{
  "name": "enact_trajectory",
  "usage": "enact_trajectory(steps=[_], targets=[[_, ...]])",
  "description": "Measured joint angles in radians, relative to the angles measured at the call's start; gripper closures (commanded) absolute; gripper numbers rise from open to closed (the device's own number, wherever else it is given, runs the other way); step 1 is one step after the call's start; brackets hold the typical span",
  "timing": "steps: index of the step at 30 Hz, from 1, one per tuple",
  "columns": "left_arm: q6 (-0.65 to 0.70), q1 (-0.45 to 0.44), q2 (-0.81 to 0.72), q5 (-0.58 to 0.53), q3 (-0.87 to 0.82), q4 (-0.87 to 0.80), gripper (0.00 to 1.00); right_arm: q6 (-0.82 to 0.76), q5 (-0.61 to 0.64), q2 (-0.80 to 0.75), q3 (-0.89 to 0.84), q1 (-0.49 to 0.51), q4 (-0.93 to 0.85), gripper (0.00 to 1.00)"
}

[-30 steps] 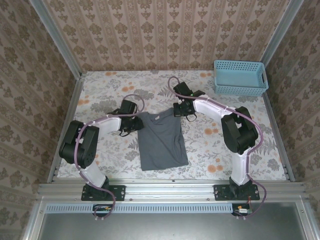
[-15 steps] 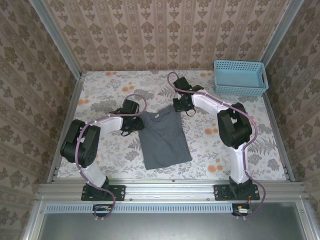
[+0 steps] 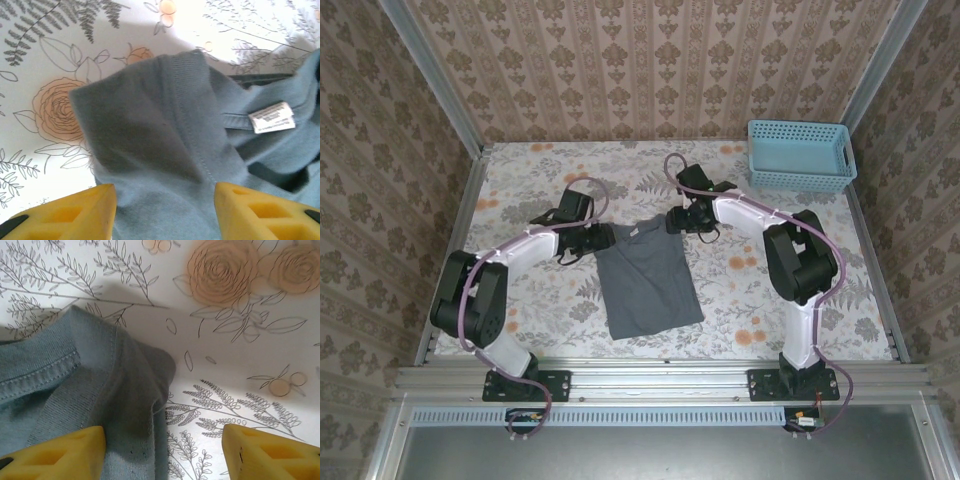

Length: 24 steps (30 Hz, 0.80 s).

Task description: Fold the inside-out t-shirt

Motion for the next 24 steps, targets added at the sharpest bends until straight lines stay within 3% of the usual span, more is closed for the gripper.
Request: enact_trajectory(steps=[11,24], targets=[[-0.033,0.006,0.13,0.028,0.028,0.024,0.46,0.034,-0.051,0.068,-0.013,0.017,0.071,0.33],[-0.04,0.006,0.182,0.02,0.073,0.011,0.65,0.056,0.016,0.08,-0.009,0.038,0.071,0.58]])
